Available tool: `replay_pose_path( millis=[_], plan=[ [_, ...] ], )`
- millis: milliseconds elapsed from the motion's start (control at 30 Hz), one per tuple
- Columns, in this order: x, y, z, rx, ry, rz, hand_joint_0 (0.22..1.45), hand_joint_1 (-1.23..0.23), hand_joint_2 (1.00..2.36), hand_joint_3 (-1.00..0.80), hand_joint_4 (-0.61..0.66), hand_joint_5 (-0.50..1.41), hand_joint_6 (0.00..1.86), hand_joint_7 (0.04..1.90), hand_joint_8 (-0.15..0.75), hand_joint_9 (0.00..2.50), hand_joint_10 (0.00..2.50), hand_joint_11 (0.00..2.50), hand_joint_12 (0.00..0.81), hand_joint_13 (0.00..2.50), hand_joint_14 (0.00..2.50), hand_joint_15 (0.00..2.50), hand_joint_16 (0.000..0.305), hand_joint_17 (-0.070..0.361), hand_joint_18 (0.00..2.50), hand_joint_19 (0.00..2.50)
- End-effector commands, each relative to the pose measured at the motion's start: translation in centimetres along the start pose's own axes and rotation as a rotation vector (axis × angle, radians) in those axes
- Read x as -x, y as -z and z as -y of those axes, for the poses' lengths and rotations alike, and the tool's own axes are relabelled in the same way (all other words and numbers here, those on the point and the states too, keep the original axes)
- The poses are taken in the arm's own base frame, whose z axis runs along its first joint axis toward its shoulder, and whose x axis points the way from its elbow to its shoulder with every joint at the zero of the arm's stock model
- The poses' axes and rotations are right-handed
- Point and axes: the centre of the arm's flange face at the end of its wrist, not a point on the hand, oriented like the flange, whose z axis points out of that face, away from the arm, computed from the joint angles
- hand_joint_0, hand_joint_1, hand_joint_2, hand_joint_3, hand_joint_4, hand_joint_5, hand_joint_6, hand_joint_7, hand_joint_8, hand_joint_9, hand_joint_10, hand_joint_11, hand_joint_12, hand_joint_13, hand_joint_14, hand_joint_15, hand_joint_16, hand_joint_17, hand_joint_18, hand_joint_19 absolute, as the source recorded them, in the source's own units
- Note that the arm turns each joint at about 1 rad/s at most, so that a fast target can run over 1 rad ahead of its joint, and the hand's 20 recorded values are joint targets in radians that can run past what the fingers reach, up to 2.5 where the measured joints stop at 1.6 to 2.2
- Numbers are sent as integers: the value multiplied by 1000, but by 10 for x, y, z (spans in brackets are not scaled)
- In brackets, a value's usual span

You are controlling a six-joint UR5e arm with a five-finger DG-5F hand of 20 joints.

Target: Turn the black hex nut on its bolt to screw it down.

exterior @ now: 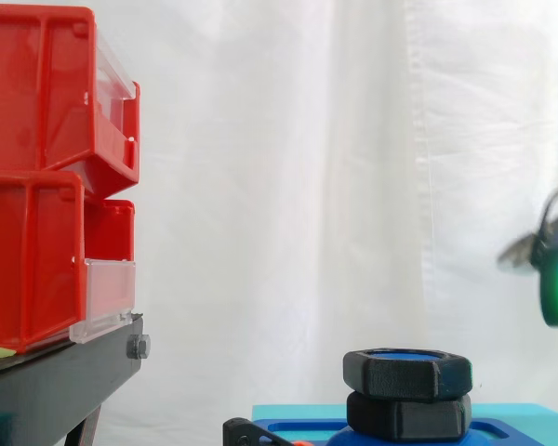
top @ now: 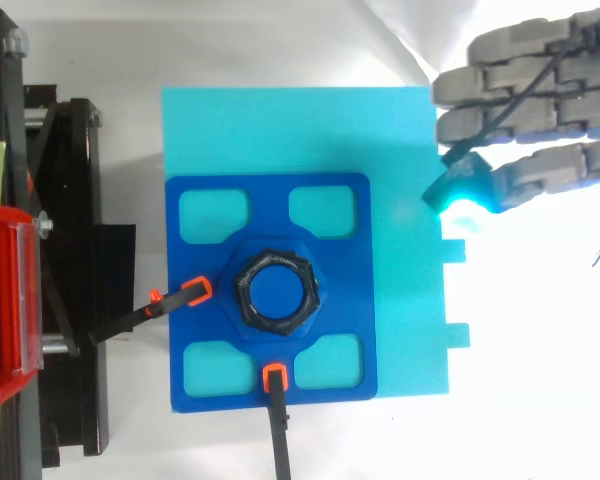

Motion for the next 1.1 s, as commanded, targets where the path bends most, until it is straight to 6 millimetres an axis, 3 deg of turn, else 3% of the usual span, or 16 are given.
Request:
replay_pose_path(
  millis=[0,200,400,500,800,1067],
  plan=[
    [-3,28,-3,-12,-42,13,444,-495,1000,-500,225,-225,501,672,304,219,0,58,381,185,0,0,60,134,173,134],
    [11,66,-20,-31,-124,75,447,-446,1000,-500,202,-240,501,643,275,99,0,24,373,73,0,0,58,130,17,183],
    [22,79,-25,-53,-324,82,447,-447,1000,-500,201,-241,501,606,267,63,0,0,375,53,0,0,58,130,0,181],
    [24,81,-24,-72,-413,92,448,-445,1000,-500,204,-247,500,557,244,12,0,0,371,0,0,0,58,130,0,143],
    [26,77,-16,-152,-954,207,436,-396,1000,-500,158,-270,500,533,225,0,0,0,372,0,0,0,59,132,0,84],
    [26,78,-16,-156,-955,206,421,-344,1000,-500,136,-266,500,545,232,0,0,0,376,0,0,0,63,142,0,89]
  ],
)
